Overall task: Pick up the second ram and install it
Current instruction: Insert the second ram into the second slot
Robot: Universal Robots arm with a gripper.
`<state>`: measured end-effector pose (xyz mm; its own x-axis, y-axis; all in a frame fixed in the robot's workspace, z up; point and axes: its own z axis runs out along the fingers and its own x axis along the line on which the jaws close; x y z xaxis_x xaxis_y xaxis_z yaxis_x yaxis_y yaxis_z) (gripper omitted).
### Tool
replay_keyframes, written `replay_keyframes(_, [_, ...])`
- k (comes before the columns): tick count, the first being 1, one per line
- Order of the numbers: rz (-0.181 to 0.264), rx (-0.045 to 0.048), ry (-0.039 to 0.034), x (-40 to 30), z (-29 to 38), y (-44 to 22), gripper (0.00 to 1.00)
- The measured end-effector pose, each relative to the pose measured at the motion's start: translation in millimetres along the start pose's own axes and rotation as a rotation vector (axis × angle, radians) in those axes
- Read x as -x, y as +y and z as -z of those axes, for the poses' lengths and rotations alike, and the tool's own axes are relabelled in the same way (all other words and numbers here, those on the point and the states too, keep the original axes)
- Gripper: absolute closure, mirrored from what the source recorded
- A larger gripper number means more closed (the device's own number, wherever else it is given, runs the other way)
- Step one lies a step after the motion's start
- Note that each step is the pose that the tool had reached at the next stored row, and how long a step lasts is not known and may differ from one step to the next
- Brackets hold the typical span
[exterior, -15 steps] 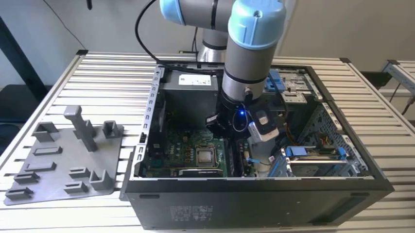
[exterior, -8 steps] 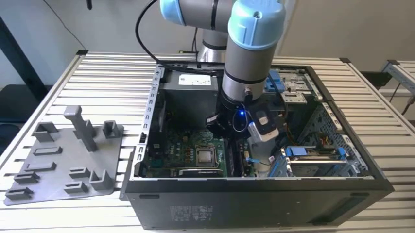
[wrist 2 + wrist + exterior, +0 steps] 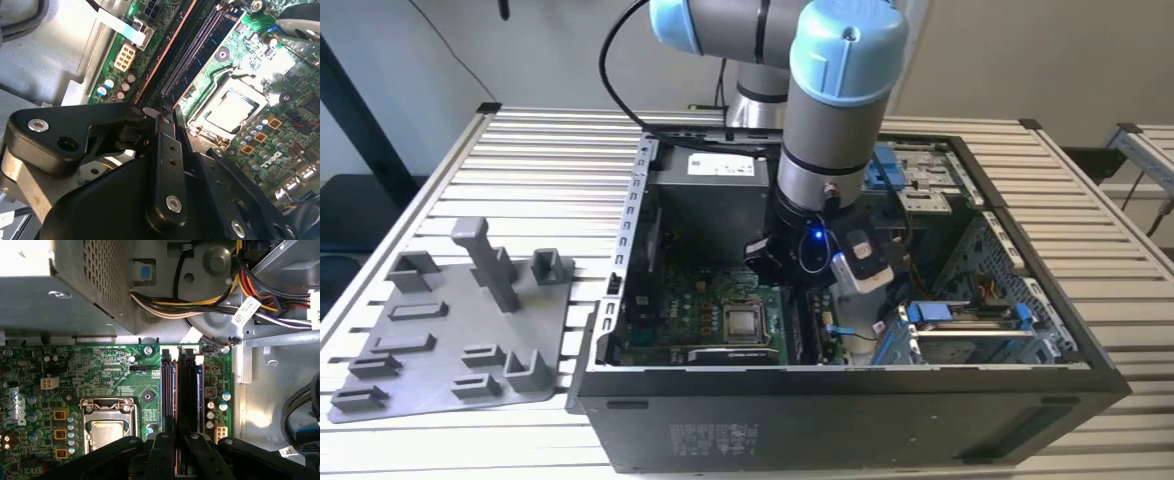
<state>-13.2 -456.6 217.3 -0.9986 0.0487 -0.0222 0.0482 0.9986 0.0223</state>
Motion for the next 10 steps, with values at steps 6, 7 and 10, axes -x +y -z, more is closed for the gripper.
replay_keyframes(6, [0.000,0.0000,0.0000,0.1,0.0,0.0,0.85])
replay_keyframes(7, [0.000,0.0000,0.0001,0.1,0.0,0.0,0.85])
replay_keyframes(10, [0.008,0.0001,0.0002,0.2,0.0,0.0,0.85])
